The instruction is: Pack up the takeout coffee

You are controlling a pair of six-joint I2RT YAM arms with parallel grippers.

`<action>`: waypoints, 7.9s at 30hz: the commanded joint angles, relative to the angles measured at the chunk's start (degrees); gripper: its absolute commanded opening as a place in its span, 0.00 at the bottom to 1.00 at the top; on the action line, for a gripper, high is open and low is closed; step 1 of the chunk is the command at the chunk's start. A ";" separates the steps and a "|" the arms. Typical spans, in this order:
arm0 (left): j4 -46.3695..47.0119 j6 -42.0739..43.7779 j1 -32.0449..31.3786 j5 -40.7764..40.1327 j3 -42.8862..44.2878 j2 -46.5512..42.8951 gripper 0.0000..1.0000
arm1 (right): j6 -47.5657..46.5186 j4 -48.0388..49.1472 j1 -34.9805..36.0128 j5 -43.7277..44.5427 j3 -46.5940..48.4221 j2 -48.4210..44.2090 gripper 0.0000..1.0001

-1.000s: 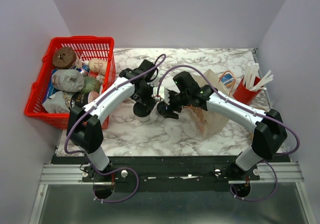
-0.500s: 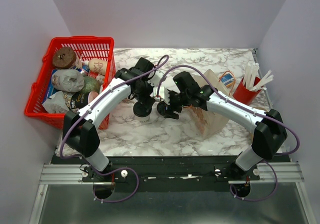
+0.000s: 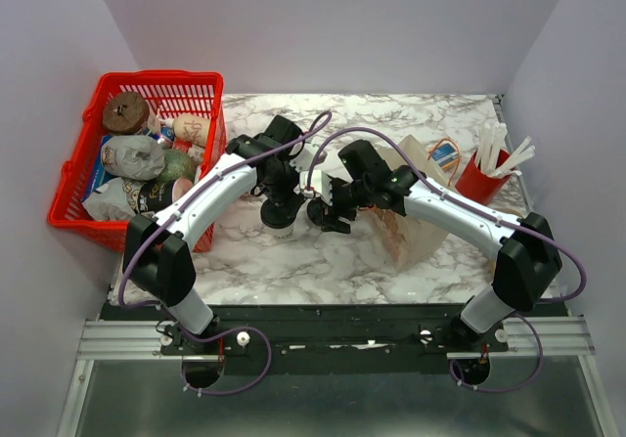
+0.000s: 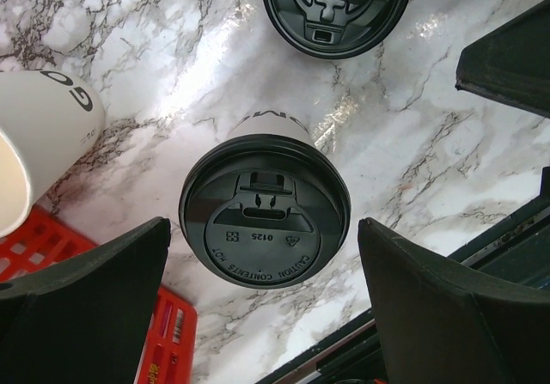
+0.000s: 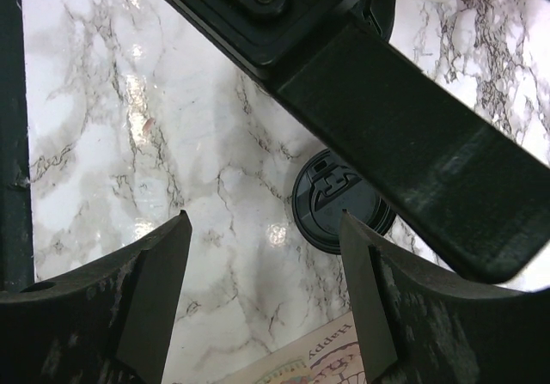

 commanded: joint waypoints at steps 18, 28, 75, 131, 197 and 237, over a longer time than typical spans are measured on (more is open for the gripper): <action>0.90 2.95 2.20 0.74 -3.44 1.18 0.98 | 0.44 -0.52 -0.13 -1.61 1.58 0.71 0.79; 0.55 2.77 2.28 2.59 -3.26 1.01 0.96 | 0.52 -0.34 -0.21 -1.52 1.67 0.71 0.79; -1.30 1.63 2.55 6.72 -3.53 -4.35 0.63 | 2.99 -16.43 -9.95 3.04 30.60 -12.46 0.88; 30.16 1.63 2.02 24.28 5.80 -27.12 0.00 | 2.02 -35.43 -20.78 15.45 25.67 -8.86 0.01; 13.73 61.83 -22.76 19.12 14.85 -2.78 0.00 | -1.32 -32.25 -20.69 9.38 21.37 -17.92 0.01; 28.58 60.52 -25.31 2.59 1.75 1.89 0.00 | -2.91 -18.71 -15.42 15.62 5.18 -23.37 0.00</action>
